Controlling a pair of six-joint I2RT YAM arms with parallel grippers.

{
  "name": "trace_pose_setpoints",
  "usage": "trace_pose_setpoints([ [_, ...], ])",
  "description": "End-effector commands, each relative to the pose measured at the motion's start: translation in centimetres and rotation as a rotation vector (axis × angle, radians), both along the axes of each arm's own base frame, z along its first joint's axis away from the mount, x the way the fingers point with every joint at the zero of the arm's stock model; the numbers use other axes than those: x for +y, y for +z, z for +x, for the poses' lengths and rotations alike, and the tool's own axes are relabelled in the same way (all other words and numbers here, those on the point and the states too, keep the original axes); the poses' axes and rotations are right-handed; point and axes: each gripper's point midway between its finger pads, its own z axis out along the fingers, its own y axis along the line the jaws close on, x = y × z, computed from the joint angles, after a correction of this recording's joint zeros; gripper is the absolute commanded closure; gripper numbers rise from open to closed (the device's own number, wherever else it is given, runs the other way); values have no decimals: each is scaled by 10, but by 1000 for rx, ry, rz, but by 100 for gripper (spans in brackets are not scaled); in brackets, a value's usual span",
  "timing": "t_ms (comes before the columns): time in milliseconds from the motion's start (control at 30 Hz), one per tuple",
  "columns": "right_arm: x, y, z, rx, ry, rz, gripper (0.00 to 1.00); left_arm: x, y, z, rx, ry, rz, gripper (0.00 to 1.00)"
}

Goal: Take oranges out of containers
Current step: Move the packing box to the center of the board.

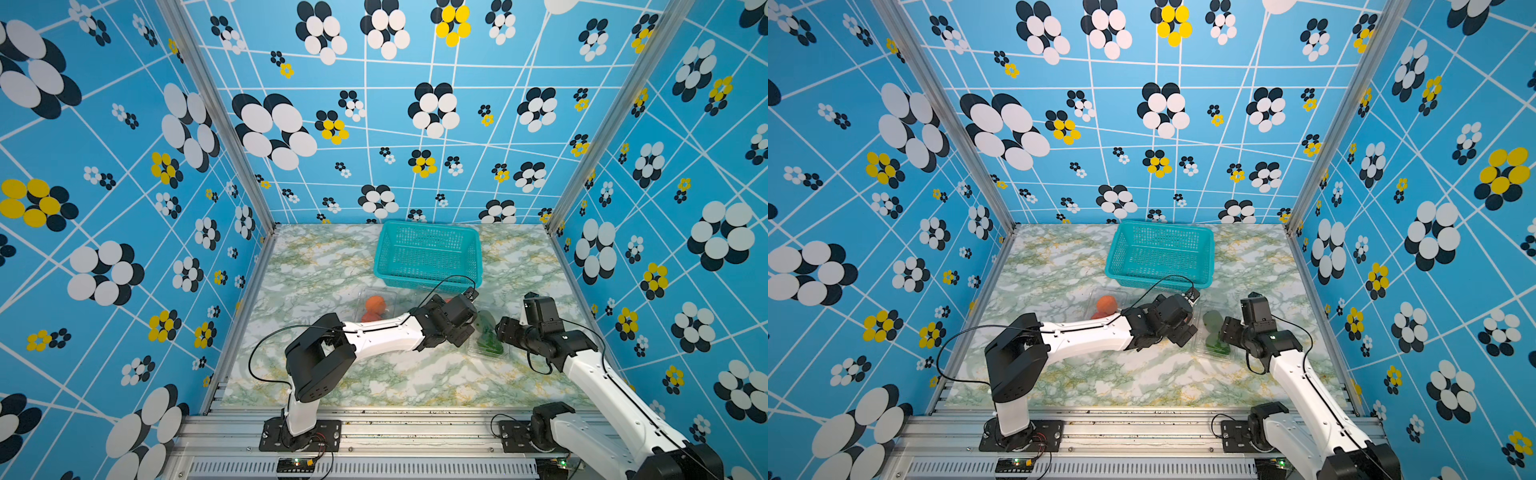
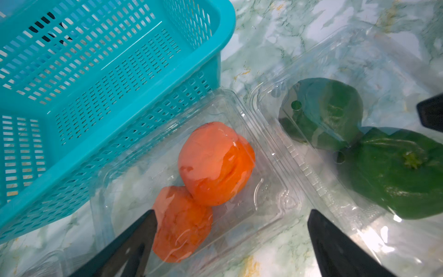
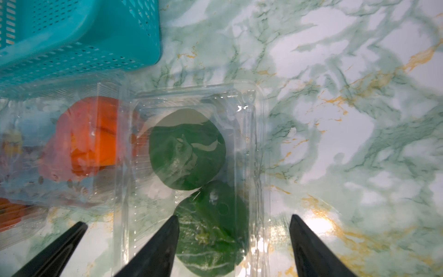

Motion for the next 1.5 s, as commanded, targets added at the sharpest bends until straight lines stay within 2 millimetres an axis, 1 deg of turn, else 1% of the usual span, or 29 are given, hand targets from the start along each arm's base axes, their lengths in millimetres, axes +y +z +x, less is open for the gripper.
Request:
trace_pose_setpoints([
  [0,-8,1,0,13,-22,-33,26,8,-16,2,53,33,52,0],
  [100,-9,0,1,11,-22,-39,25,19,-25,7,92,71,57,1],
  [200,-9,-4,2,19,-21,-39,26,32,-30,12,141,102,23,0],
  [367,-1,-10,4,30,-2,-3,26,65,-28,24,163,188,-1,0],
  [433,1,-12,5,33,1,9,26,78,-34,27,169,211,15,1],
  [533,3,-12,5,28,5,24,26,94,-26,33,160,248,10,0],
  [600,6,-11,5,23,9,44,26,101,-22,34,148,258,7,1],
  [700,15,-12,5,15,24,93,27,102,-11,31,122,258,-15,0],
  [833,25,-16,4,21,37,154,29,95,7,23,86,238,-39,1],
  [967,32,-19,4,27,42,191,31,83,28,10,27,205,-59,1],
  [1100,43,-18,5,17,55,223,32,71,42,-2,20,166,-111,0],
  [1267,55,-12,6,-5,68,267,35,63,48,-8,44,147,-179,0],
  [1467,59,-13,5,0,88,236,35,54,44,-12,74,121,-208,0],
])
